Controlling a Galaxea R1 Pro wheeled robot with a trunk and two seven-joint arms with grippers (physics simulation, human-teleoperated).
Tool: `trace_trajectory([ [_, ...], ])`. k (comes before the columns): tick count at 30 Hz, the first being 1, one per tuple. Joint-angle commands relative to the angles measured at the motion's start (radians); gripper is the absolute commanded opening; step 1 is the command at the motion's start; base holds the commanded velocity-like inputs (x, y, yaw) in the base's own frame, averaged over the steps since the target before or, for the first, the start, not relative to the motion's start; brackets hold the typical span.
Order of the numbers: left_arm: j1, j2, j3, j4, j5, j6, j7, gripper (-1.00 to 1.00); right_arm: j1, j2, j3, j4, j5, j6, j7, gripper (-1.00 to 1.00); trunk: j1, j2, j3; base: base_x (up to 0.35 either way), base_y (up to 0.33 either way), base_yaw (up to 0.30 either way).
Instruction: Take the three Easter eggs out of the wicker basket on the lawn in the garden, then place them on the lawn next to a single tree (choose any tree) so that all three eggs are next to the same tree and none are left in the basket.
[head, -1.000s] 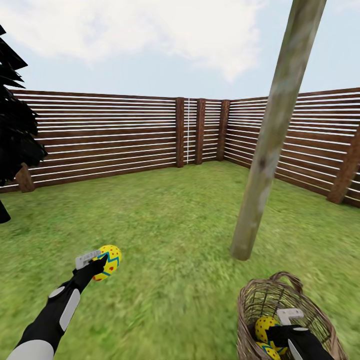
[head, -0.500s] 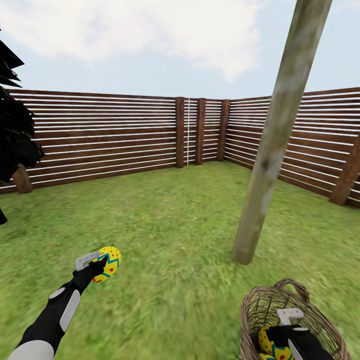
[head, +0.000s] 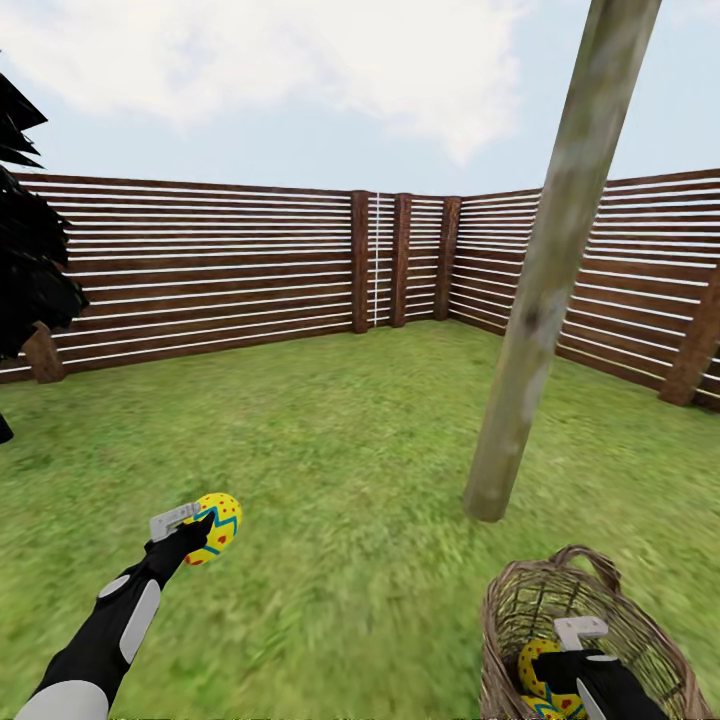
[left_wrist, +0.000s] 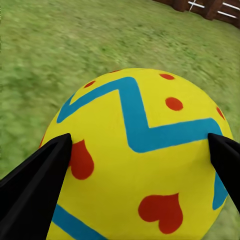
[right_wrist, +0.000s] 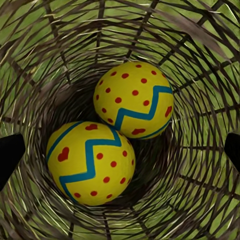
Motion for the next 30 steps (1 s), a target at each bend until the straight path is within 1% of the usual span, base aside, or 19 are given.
trace_trajectory([
  [1, -0.001, 0.0, 0.003, -0.001, 0.01, 0.006, -0.007, -1.0, -0.001, -0.001, 0.004, -0.002, -0.007, 0.005, -0.003, 1.0, 0.004, -0.008, -0.004, 0.0, 0.0, 0.0],
  [19, -0.001, -0.002, 0.003, 0.0, 0.011, 0.006, -0.007, -1.0, 0.0, -0.001, 0.004, -0.002, -0.009, 0.005, -0.003, 1.0, 0.073, -0.134, -0.061, 0.0, 0.0, 0.0],
  [25, -0.001, 0.001, 0.003, 0.001, 0.009, 0.004, -0.012, -1.0, 0.0, -0.001, 0.002, -0.003, -0.009, 0.005, -0.003, 1.0, 0.073, -0.134, -0.061, 0.007, 0.0, 0.0],
  [30, -0.001, 0.001, 0.001, 0.002, 0.007, 0.005, -0.012, -1.0, 0.0, -0.001, 0.001, -0.002, -0.009, 0.005, -0.003, 1.0, 0.073, -0.134, -0.061, 0.259, 0.0, 0.0],
])
